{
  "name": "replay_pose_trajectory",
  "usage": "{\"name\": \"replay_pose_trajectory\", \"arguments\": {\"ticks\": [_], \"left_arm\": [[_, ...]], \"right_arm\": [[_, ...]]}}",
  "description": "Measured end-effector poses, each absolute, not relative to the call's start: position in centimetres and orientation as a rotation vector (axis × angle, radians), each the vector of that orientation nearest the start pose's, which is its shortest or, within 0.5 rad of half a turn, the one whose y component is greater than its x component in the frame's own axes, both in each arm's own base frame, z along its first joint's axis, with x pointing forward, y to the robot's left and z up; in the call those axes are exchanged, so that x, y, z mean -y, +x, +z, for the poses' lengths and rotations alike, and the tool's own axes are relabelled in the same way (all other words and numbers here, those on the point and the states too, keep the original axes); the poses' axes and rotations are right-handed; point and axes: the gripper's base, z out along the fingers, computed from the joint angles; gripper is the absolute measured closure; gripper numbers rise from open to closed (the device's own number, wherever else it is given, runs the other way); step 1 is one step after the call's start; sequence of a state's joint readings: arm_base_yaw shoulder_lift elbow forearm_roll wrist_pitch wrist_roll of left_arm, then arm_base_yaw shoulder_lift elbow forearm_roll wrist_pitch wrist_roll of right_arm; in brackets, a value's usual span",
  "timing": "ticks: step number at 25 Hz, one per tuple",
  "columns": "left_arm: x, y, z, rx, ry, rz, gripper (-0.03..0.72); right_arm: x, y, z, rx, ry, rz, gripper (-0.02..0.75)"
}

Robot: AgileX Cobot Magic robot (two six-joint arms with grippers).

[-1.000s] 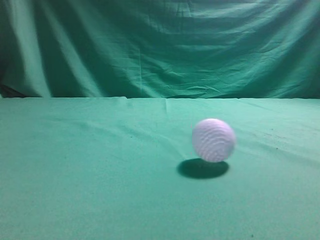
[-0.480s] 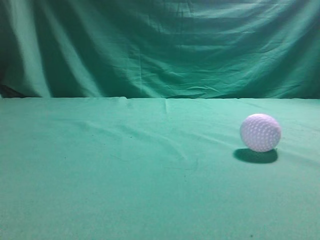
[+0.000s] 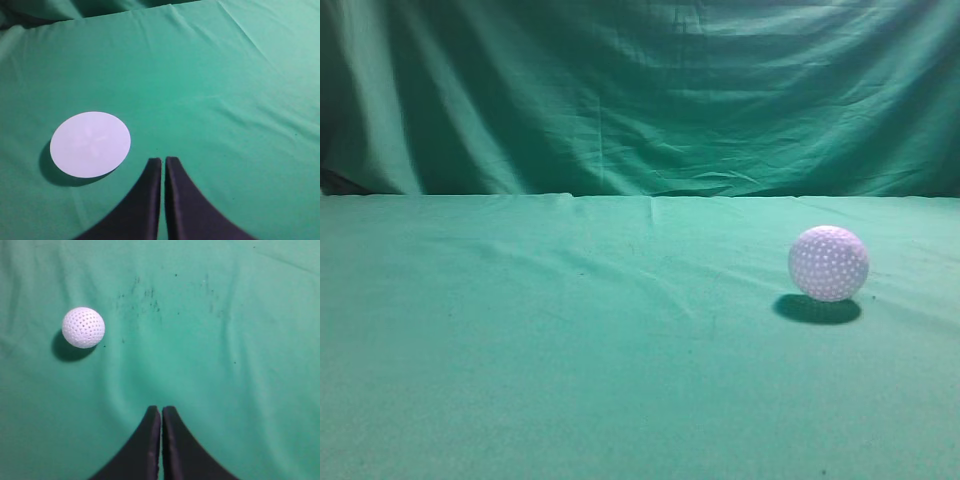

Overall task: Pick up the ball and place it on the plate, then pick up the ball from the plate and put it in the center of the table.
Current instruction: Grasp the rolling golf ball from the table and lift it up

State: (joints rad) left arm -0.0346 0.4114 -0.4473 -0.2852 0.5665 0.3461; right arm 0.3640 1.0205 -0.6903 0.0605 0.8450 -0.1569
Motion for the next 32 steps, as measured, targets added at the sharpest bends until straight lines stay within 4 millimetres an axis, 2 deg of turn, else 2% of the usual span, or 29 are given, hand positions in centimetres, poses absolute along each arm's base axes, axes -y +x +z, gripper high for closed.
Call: {"name": "replay_pose_trajectory", "arguments": {"ticks": [9,13,14,15,17,23,24,25,32], "left_arm": [[1.4,8.4,28.5,-1.997,0.276,-0.035,0.688],[1.3,8.4,27.5,-2.025,0.28,-0.03,0.688],[1.3,8.4,27.3,-2.031,0.281,-0.031,0.688],[1.3,8.4,27.2,-2.032,0.281,-0.03,0.688],[1.3,8.4,27.2,-2.029,0.28,-0.029,0.688],[1.3,8.5,27.2,-2.026,0.282,-0.022,0.688],[1.3,8.5,27.2,-2.026,0.282,-0.022,0.688],[1.3,8.5,27.2,-2.026,0.282,-0.022,0.688],[1.3,8.5,27.2,-2.026,0.282,-0.022,0.688]], "right_arm": [[-10.7,19.2,25.1,-2.572,-0.825,0.086,0.738],[-12.3,19.8,23.9,-2.562,-0.883,0.095,0.738],[-12.7,19.9,23.7,-2.56,-0.895,0.098,0.689],[-13.0,20.0,23.4,-2.559,-0.905,0.103,0.689],[-13.4,20.3,22.8,-2.573,-0.906,0.112,0.596],[-14.3,20.8,21.0,-2.657,-0.885,0.153,0.194],[-14.5,20.9,20.8,-2.671,-0.88,0.165,0.151],[-14.8,21.2,20.6,-2.679,-0.879,0.178,0.121],[-16.9,23.9,19.1,-2.75,-0.893,0.195,0.128]]}}
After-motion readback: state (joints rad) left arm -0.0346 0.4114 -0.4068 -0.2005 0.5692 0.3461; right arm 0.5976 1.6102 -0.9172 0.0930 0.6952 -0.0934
